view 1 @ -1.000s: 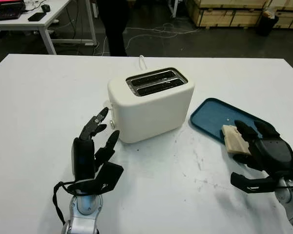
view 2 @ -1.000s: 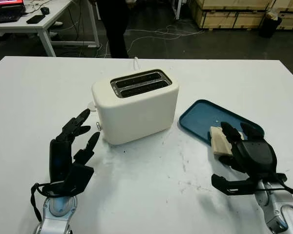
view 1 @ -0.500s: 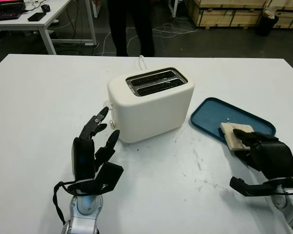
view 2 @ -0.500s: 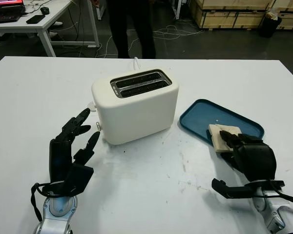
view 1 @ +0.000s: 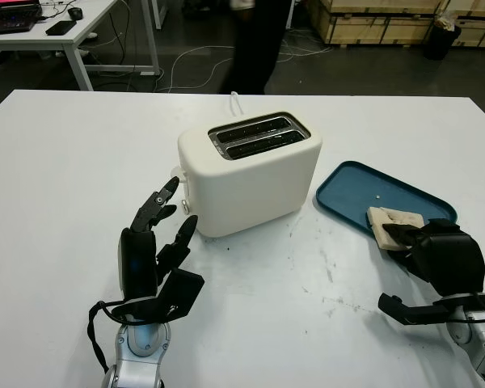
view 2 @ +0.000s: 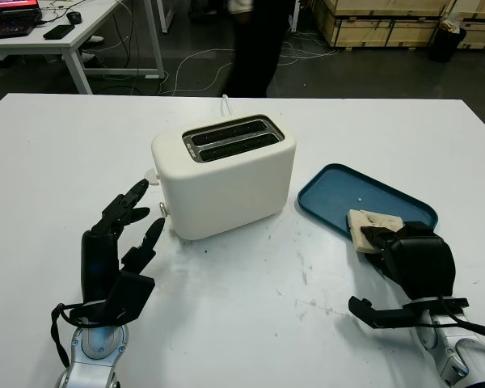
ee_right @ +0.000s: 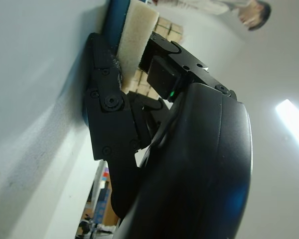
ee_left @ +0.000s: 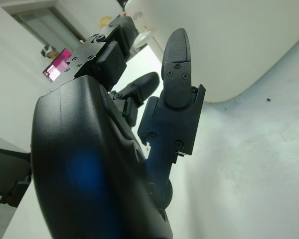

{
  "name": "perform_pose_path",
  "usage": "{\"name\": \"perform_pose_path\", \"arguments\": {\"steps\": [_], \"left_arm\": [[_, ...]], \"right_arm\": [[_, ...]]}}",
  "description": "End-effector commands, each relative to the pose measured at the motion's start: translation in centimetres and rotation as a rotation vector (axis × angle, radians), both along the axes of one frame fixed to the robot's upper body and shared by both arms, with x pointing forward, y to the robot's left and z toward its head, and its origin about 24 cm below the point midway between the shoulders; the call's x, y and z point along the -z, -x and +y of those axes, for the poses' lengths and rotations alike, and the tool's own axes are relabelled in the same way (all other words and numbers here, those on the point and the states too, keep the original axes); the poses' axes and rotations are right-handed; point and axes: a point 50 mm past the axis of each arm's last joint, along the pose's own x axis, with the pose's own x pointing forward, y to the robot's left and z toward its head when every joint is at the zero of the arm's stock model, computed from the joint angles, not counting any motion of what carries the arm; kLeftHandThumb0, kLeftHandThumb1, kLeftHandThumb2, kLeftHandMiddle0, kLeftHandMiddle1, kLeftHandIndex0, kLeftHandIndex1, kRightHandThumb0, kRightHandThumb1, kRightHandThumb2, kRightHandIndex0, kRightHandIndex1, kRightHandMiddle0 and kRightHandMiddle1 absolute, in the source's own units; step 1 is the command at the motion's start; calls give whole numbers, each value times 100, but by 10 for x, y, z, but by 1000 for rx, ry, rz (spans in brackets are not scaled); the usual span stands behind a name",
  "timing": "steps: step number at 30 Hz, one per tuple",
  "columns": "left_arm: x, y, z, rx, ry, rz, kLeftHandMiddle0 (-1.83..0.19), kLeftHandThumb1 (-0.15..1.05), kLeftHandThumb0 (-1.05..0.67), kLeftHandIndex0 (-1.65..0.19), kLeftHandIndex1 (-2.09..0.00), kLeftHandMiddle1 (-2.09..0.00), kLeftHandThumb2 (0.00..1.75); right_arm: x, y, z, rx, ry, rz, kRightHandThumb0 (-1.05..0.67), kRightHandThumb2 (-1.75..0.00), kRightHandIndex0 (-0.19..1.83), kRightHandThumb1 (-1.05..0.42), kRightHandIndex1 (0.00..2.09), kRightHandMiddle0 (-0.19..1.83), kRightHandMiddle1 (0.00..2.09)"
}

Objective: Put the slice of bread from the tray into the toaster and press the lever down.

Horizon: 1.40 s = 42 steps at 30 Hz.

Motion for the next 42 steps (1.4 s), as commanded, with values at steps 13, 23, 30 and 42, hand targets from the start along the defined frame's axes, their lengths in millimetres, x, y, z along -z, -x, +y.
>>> {"name": "perform_pose_path", "arguments": {"steps": [13, 23, 30, 42], "left_arm": [[1, -4, -2, -1, -10, -10, -35, 92, -47, -56, -2, -96, 25], [0, -4, -3, 1, -16, -11, -35, 92, -48, -56, -2, -95, 26], [1, -4, -4, -4, -4, -12, -35, 92, -49, -56, -2, -95, 25], [1, -9, -3, 6, -14, -18, -34, 92, -48, -55, -1, -95, 26]], "right_arm": [[-46, -20, 2, -169, 35, -334, -44, -23, 68, -92, 175, 44, 174], [-111, -39, 16, -305, 60, -518, -39, -8, 65, -92, 175, 42, 175], [-141, -48, 16, -337, -80, -401, -38, -12, 70, -92, 175, 62, 146], [-173, -76, 17, -345, -298, -110, -41, -30, 74, -92, 175, 53, 172]]}}
